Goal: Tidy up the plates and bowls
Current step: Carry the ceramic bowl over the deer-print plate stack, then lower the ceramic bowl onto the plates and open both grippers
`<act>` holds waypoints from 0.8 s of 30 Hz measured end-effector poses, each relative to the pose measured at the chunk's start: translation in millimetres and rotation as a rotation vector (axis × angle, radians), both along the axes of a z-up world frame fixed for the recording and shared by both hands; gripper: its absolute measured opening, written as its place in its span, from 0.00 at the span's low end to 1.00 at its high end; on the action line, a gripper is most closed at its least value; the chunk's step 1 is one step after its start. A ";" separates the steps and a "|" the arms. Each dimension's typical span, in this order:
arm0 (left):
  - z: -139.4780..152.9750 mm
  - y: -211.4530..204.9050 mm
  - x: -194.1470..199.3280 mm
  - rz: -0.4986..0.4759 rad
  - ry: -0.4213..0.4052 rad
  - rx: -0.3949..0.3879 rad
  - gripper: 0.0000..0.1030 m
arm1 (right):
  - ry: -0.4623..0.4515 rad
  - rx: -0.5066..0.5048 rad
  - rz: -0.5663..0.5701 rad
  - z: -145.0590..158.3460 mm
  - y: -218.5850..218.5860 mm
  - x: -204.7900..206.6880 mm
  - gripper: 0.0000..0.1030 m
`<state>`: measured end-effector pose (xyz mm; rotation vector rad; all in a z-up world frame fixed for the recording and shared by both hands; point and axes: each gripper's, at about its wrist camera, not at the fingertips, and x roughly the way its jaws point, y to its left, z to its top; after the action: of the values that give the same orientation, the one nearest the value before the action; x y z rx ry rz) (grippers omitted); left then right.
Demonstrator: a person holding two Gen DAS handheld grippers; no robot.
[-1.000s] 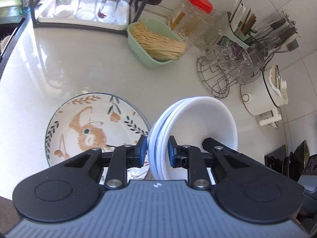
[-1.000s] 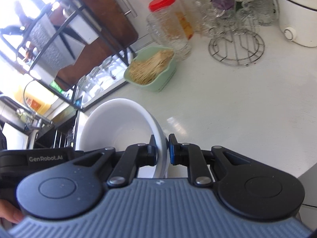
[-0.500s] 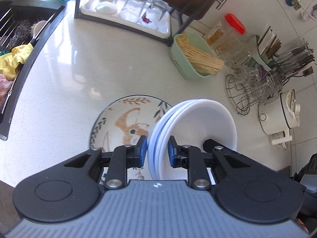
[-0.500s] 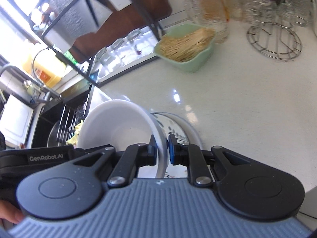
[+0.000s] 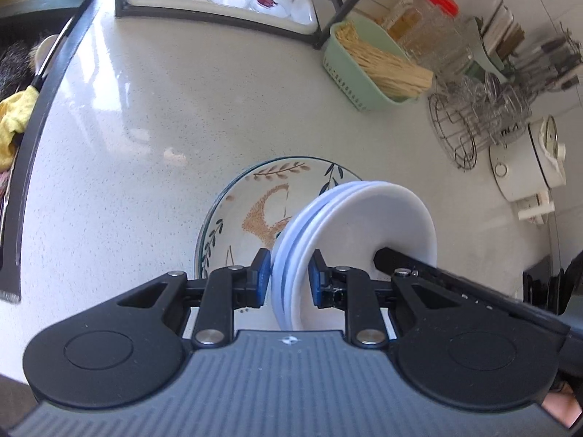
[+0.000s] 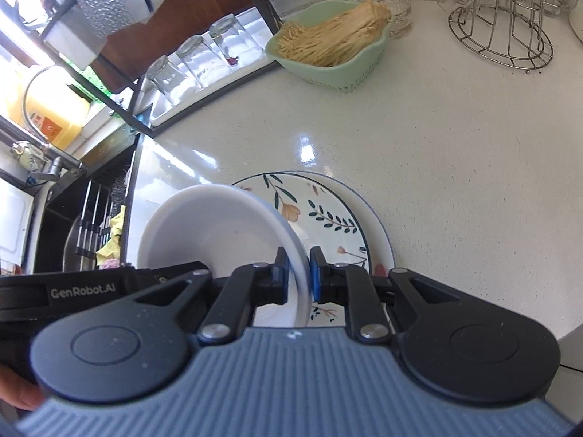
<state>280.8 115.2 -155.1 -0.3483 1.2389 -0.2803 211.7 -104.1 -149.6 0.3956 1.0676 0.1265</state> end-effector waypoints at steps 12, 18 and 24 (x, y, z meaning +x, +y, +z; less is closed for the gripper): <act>-8.4 3.1 18.2 -0.026 0.000 0.018 0.26 | 0.011 -0.047 -0.025 -4.2 9.7 8.6 0.16; 17.6 3.9 15.1 0.023 -0.076 0.076 0.43 | -0.058 -0.036 0.011 18.1 -3.6 4.9 0.38; 60.5 -3.9 -4.0 0.048 -0.173 0.121 0.43 | -0.148 -0.014 0.015 51.7 -27.6 -8.3 0.47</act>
<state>276.8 111.3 -94.5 -0.2437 1.0709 -0.1885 203.4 -131.7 -97.9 0.3606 0.9247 0.1592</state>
